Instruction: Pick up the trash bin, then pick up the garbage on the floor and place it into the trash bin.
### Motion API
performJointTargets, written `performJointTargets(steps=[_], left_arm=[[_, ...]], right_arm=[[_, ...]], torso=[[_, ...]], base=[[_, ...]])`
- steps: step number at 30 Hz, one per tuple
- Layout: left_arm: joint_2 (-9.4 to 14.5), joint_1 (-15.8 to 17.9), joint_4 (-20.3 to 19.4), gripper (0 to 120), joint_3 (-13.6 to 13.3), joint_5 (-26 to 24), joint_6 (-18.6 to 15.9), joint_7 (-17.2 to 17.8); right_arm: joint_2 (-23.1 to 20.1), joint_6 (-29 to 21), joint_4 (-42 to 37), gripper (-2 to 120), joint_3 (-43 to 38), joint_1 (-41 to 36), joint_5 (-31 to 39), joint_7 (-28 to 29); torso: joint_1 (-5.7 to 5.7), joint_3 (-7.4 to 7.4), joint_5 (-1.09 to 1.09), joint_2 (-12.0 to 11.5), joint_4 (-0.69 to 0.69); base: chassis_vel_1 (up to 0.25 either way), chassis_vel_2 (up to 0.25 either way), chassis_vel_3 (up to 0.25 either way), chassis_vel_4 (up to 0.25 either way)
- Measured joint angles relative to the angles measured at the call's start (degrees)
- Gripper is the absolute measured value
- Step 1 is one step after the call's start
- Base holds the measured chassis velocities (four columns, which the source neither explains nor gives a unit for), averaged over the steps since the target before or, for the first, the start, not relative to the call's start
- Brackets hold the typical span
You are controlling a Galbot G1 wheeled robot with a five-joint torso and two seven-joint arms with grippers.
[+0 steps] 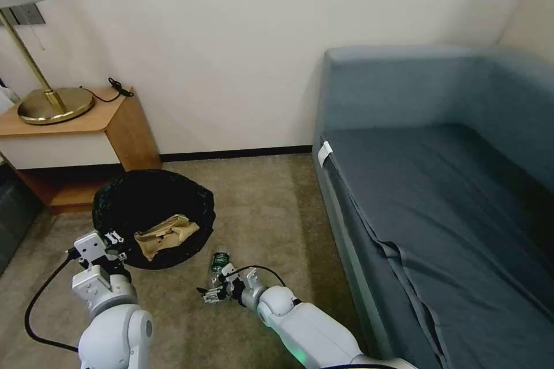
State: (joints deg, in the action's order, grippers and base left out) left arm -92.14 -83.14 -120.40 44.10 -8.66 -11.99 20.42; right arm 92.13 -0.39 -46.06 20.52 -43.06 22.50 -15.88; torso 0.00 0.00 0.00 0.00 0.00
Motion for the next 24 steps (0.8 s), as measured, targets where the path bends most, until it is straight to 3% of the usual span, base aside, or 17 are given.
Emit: performJointTargets(steps=[13,24], left_arm=[[0.0,0.1,0.0,3,-0.3,0.2,0.0,0.0],[0.0,0.0,-0.2,3,-0.7,0.9,-0.1,0.0]], right_arm=[[0.0,0.4,-0.5,100,0.7,-0.1,0.0,1.9],[0.0,-5.0,-4.4,100,3.5,-0.8,4.9,11.6]], torso=[[0.0,0.0,0.0,0.0,0.0],[0.0,0.0,0.0,0.0,0.0]], base=[[-0.008,0.008,0.005,-0.007],[0.0,0.0,0.0,0.0]])
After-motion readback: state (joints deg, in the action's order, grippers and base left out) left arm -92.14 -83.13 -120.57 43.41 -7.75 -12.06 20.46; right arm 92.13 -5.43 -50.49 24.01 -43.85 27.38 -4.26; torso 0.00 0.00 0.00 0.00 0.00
